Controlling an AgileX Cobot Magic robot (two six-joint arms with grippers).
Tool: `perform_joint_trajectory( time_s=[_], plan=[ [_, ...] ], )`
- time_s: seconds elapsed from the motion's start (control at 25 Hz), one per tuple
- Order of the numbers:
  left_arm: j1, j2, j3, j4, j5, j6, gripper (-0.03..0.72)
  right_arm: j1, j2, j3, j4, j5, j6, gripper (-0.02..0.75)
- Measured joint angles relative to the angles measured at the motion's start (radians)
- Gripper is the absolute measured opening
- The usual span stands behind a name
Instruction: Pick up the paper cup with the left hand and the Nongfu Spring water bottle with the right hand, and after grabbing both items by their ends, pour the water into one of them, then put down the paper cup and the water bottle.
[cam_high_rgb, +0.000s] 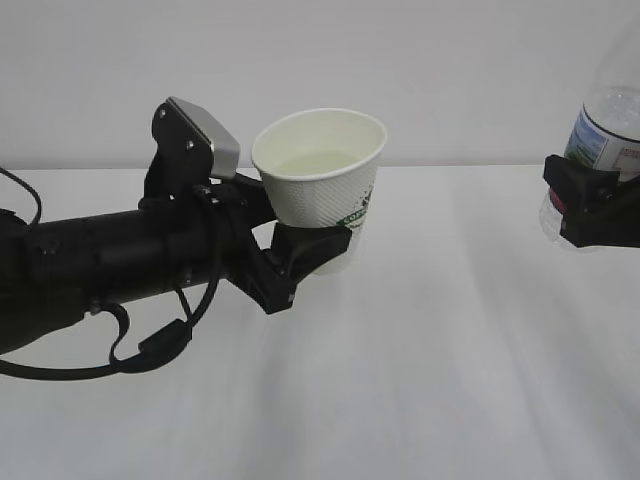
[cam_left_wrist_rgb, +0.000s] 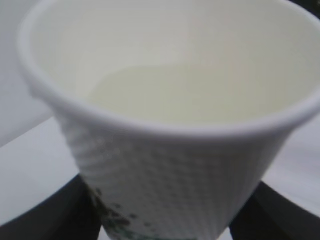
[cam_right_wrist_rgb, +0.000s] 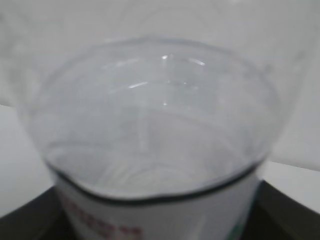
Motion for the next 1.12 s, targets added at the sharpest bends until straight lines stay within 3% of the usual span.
perform_joint_trajectory(
  time_s=[0.84, 1.12],
  plan=[
    [0.27, 0.0, 0.0, -0.055, 0.0, 0.002, 0.5, 0.0, 0.0, 0.0, 0.001, -0.002, -0.018, 0.522],
    [0.359, 0.0, 0.0, -0.117, 0.0, 0.002, 0.5, 0.0, 0.0, 0.0, 0.001, -0.002, -0.018, 0.522]
  ],
)
